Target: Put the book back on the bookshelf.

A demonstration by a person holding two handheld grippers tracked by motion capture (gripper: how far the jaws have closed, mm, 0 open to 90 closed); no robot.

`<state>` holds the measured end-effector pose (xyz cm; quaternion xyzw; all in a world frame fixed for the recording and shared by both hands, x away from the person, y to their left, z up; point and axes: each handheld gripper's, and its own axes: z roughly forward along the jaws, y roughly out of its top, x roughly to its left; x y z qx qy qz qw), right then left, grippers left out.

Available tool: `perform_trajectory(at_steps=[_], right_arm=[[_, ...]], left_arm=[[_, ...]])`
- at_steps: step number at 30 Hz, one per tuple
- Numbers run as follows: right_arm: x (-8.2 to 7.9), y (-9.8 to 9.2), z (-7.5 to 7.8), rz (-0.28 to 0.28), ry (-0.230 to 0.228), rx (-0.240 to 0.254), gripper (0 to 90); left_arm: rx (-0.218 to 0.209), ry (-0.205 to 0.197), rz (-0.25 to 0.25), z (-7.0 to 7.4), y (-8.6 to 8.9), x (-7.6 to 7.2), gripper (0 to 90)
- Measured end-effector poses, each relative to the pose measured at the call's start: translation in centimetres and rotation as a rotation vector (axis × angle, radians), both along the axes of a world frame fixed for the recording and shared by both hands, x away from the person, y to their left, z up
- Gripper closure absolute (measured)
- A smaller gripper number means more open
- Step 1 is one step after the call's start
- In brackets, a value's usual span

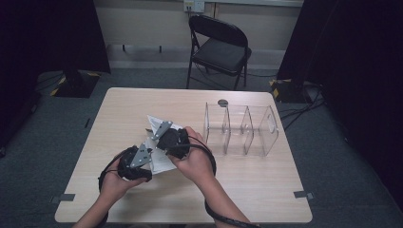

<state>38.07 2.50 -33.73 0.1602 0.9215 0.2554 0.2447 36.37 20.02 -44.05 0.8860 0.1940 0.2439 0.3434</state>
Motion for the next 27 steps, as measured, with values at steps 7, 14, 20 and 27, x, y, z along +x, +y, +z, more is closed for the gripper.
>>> perform_trajectory(at_steps=[7,14,20,27], right_arm=[[0.1,0.1,0.0,0.018,-0.004,-0.008,65.1],[-0.1,0.6,-0.1,0.021,-0.001,-0.017,64.4],[-0.1,0.9,-0.3,0.042,0.0,0.012,61.7],[-0.2,0.3,0.0,0.09,0.059,0.087,48.4]], left_arm=[[0.081,-0.039,-0.033,0.7,-0.4,-0.2,36.1],[0.138,-0.074,-0.04,1.2,-0.6,-0.5,44.1],[0.127,-0.067,-0.035,1.8,-0.2,-0.6,51.1],[0.115,-0.067,-0.035,3.0,0.5,-0.4,58.4]])
